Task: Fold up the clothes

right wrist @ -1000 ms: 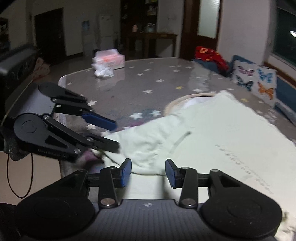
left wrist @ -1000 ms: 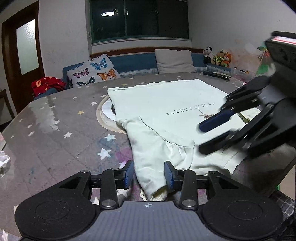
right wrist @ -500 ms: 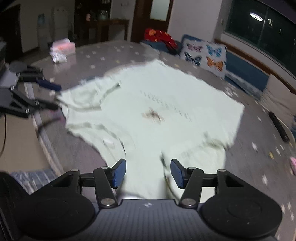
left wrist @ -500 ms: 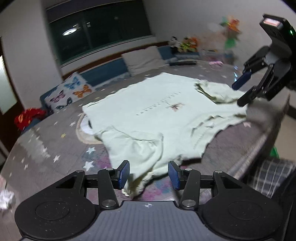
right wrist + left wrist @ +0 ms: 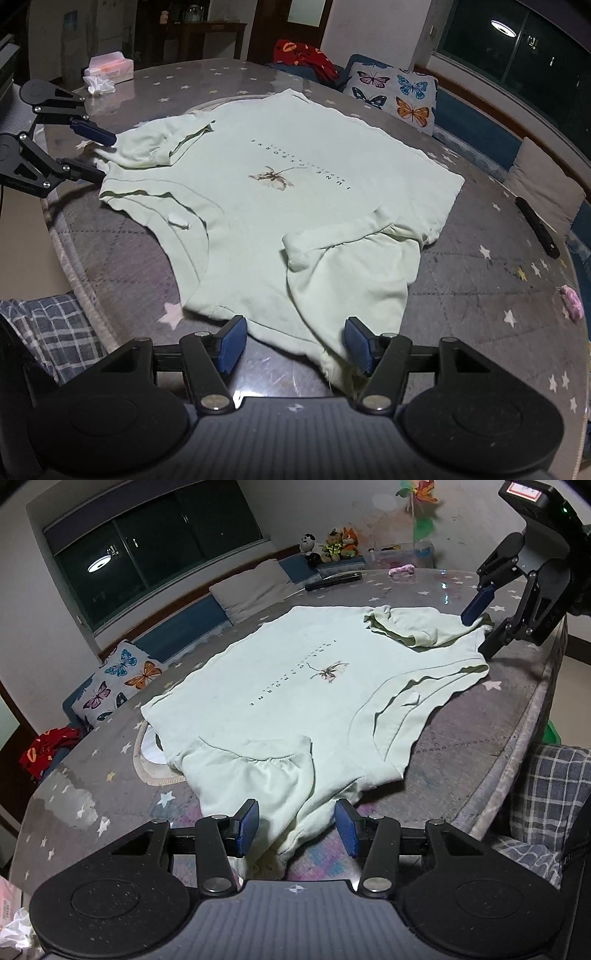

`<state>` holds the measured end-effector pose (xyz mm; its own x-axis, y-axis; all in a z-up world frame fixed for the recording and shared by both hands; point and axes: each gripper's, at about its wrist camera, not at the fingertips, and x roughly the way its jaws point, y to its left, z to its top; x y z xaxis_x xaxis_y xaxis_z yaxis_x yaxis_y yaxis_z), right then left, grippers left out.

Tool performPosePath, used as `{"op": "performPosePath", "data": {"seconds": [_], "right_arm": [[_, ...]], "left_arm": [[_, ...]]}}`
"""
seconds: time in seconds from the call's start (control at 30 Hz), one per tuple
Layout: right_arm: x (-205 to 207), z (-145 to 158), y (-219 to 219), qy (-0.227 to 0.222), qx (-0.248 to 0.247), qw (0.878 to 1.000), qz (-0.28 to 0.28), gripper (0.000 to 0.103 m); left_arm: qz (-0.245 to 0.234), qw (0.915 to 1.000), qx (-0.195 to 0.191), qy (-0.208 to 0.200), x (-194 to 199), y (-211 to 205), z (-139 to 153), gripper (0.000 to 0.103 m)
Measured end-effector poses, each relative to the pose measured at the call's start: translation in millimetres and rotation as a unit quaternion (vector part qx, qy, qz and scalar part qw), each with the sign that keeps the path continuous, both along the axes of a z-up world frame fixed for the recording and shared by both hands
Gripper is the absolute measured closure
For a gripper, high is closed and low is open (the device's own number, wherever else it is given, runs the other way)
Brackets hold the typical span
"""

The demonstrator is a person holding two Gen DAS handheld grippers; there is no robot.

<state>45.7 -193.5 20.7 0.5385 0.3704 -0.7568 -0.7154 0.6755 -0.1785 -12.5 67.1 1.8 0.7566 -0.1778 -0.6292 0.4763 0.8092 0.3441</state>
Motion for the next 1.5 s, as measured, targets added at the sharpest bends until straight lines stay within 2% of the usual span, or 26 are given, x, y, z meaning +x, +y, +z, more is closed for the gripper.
{"op": "performPosePath", "data": {"seconds": [0.07, 0.1, 0.17, 0.23, 0.47, 0.53, 0.57, 0.6, 0.7, 0.8, 1.0, 1.13, 1.3, 1.5], "right_arm": [[1, 0, -1, 0.001, 0.003, 1.000, 0.001, 0.048], [1, 0, -1, 0.002, 0.005, 1.000, 0.001, 0.056], [1, 1, 0, -0.001, 0.004, 1.000, -0.002, 0.065], [2, 1, -1, -0.003, 0.003, 1.000, -0.006, 0.073], [3, 0, -2, -0.013, 0.001, 1.000, -0.008, 0.075], [5, -1, 0, -0.014, 0.003, 1.000, -0.010, 0.080], [5, -1, 0, -0.014, 0.005, 1.000, -0.012, 0.085], [6, -2, 2, -0.017, 0.005, 1.000, -0.014, 0.092], [5, -2, 6, -0.028, 0.005, 0.999, -0.019, 0.097], [1, 4, 6, -0.042, 0.013, 0.999, -0.023, 0.099], [-16, 22, 2, -0.077, 0.029, 0.996, -0.021, 0.099], [-39, 35, -2, -0.101, 0.029, 0.994, -0.014, 0.100], [-80, 67, -3, -0.154, 0.027, 0.988, -0.006, 0.100], [-67, 90, 3, -0.175, 0.022, 0.984, 0.002, 0.100]], "left_arm": [[-0.002, 1.0000, -0.005, 0.004, 3, 0, -1, 0.063], [-0.003, 1.0000, -0.006, 0.006, 4, 0, -1, 0.068], [-0.007, 0.9999, -0.006, 0.010, 5, -1, -1, 0.073], [-0.009, 0.9999, -0.004, 0.011, 6, -1, -1, 0.074], [-0.013, 0.9998, 0.004, 0.012, 7, 1, -2, 0.072], [-0.015, 0.9998, 0.003, 0.014, 8, 2, -2, 0.072], [-0.015, 0.9997, -0.002, 0.018, 10, 2, -2, 0.076], [-0.015, 0.9996, -0.008, 0.022, 12, 3, -2, 0.085], [-0.007, 0.9994, -0.020, 0.026, 16, 4, -2, 0.097], [0.007, 0.9992, -0.035, 0.016, 14, 6, 5, 0.098], [0.024, 0.9977, -0.054, -0.032, -8, 6, 32, 0.099], [0.027, 0.9965, -0.059, -0.052, -36, 7, 47, 0.099], [0.031, 0.9937, -0.059, -0.090, -67, 8, 73, 0.099], [0.031, 0.9900, -0.053, -0.127, -45, 6, 93, 0.099]]}}
